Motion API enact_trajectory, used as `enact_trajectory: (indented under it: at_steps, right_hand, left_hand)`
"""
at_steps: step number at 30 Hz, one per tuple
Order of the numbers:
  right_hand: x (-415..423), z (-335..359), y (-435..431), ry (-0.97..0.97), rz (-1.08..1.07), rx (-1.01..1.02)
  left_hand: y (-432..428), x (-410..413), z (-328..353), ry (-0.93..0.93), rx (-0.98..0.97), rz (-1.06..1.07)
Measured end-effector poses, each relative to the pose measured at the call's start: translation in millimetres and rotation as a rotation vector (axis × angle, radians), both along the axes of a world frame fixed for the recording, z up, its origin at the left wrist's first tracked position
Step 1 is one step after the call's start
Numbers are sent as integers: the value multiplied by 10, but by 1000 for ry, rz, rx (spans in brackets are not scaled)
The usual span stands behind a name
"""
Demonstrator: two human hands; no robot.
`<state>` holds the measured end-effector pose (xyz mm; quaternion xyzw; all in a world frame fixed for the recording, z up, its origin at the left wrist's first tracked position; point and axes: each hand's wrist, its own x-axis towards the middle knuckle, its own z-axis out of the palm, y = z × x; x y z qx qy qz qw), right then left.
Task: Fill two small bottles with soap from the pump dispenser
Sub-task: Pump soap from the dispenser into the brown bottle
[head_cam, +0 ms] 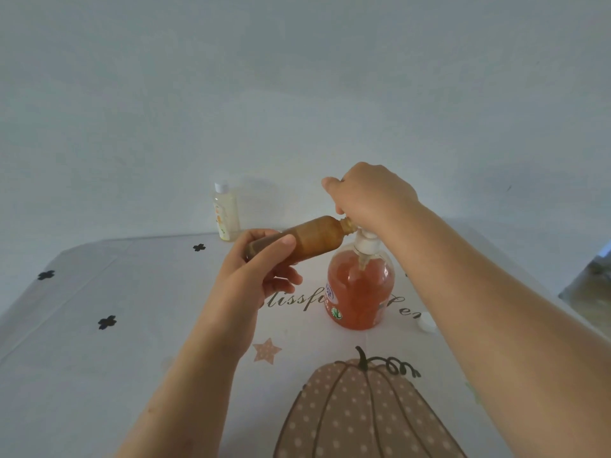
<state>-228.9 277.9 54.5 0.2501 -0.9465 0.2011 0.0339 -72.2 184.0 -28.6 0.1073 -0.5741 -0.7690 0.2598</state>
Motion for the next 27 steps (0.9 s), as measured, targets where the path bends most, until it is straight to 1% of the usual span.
enact_trajectory:
  at_steps: [5,10,16,22,27]
  right_hand:
    - [-12,-53,-1,-52,11,-8]
    - [4,-45,12,-54,1,-32]
    - [27,1,16,-5,-22,-92]
    - [52,115,34,112,-12,-8]
    - [60,91,27,60,3,-33]
  left_hand:
    - [-17,-9,-5,-10,3,5]
    - [-6,-2,-1,-12,-3,11]
    - [4,9,25,9,-4,2]
    - [31,27,51,44,-6,-5]
    - [33,36,56,45,-5,-5]
